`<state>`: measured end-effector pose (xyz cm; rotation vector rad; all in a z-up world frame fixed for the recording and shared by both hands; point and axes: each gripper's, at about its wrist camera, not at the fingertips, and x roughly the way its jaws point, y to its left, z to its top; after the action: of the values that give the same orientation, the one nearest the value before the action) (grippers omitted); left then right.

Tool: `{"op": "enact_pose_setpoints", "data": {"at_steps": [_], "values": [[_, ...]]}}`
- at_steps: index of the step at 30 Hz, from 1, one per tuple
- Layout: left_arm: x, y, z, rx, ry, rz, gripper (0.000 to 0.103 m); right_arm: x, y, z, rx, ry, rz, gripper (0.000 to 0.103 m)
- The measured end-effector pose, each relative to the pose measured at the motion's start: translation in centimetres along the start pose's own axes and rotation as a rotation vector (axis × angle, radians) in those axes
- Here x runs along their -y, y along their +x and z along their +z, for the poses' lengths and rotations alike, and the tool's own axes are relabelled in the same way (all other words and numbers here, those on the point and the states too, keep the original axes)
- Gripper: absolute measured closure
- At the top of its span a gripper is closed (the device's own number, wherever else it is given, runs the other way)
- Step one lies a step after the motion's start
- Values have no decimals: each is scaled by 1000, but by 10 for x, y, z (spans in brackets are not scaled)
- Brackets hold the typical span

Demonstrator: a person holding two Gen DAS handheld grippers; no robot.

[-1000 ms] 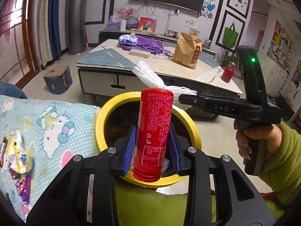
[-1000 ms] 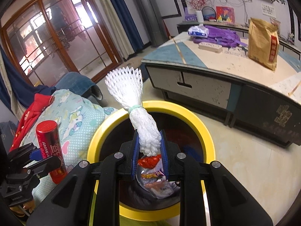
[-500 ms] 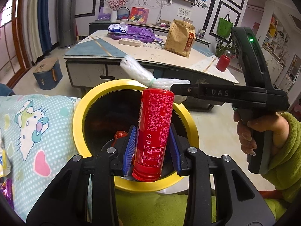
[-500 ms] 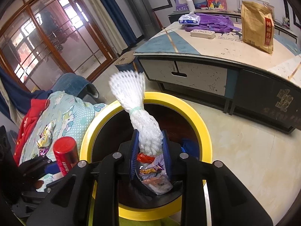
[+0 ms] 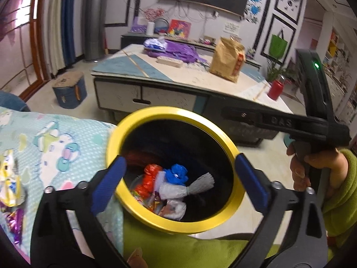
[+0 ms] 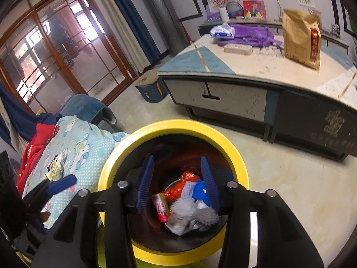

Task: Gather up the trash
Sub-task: 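Open both tools to drop the can and mesh bundle into the bin, then move both tools back over the remaining trash on the bedspread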

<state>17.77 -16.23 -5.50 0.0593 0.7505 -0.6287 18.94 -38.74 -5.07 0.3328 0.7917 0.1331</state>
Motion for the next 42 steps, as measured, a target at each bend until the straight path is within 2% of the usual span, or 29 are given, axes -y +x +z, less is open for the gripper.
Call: {"op": "enact_pose_setpoints", "data": {"at_steps": [5,20,30,42], "values": [[-10,-17,5,43,-29,53,11,-19,-11,2,53,-55,4,40],[-40,-68,7,161,-119,171,11,-68,-31,-2,131,-177,57,31],[-58,-98,3,228,-172,226,11,-90,-38,-6,150,-228,88,29],[-91,-126,-6,280,-238,299,11,-135,-37,-16,154,-324,140,29]]}}
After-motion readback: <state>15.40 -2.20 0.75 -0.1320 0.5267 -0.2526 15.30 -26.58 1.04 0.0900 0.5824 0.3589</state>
